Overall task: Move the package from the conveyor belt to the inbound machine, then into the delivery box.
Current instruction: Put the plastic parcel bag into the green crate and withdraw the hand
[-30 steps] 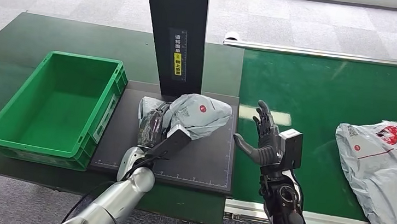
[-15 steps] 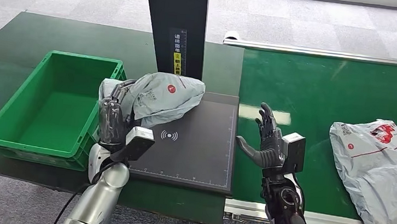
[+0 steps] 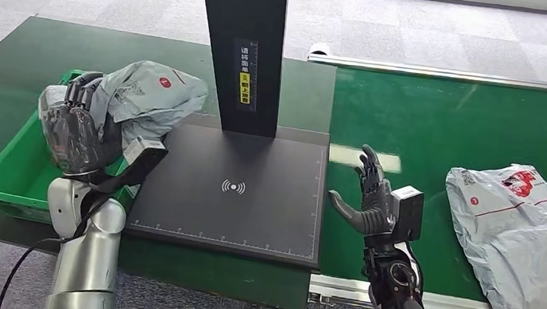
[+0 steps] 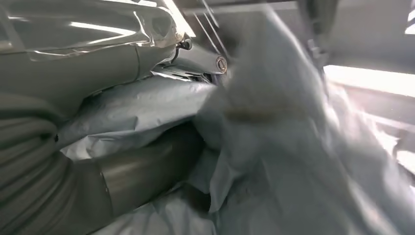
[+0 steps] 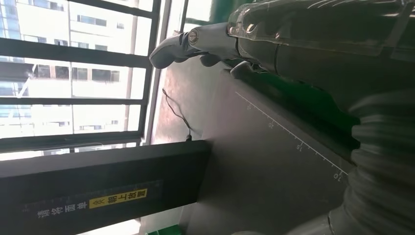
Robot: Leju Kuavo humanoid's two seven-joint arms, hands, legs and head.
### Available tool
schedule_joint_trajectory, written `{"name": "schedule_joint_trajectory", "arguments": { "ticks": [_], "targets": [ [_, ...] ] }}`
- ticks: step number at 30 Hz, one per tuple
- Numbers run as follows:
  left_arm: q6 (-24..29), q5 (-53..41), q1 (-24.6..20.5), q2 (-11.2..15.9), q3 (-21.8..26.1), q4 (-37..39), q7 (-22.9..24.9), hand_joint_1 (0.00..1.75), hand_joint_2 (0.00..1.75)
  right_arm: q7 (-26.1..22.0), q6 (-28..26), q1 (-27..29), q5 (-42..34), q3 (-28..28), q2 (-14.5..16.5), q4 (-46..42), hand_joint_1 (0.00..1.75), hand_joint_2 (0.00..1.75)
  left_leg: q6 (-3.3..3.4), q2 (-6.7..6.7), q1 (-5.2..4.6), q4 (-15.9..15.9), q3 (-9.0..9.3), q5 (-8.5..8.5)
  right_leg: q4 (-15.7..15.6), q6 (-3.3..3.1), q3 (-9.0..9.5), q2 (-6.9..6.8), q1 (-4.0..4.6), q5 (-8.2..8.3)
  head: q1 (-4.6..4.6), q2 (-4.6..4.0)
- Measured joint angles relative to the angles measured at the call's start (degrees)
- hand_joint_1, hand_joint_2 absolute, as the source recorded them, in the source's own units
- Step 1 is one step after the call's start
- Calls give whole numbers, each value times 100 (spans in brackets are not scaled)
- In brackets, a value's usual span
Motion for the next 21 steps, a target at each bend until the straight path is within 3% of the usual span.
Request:
{"name": "schedule_joint_trajectory", "arguments": {
  "ticks": [4,7,9,12,17,21],
  "targets": [
    [-1,-939,-370,177,441,525,1208,175,175,16,-39,82,-36,1,-35,-76,0,175,-1,0,1,0,1,2,0,-1,0,-1,1,0,-1,0],
    [-1,-1395,-744,547,479,1388,2472,175,175,78,-51,138,-68,3,-71,-179,0,175,-2,1,1,0,1,3,1,-1,0,0,1,1,0,0],
    [-1,-1480,-979,830,420,2044,3065,175,175,119,-51,171,-91,3,-101,-243,0,175,-2,2,1,0,2,4,1,-2,0,1,2,1,-1,0],
    [-1,-1520,-1231,1165,297,2914,3515,175,175,167,-51,190,-102,9,-126,-301,0,175,-2,2,1,0,1,4,2,-2,0,1,1,1,0,0],
    [1,-1532,-1381,1451,163,3690,3684,175,175,188,-51,194,-102,42,-138,-339,0,175,-2,1,0,0,-1,2,1,-1,-1,1,1,0,1,0],
    [-6,-1425,-1430,1554,112,3964,3691,0,175,209,-40,187,-103,54,-139,-354,0,175,-2,0,0,0,-3,2,1,-1,-1,0,1,0,1,0]
  ]
}}
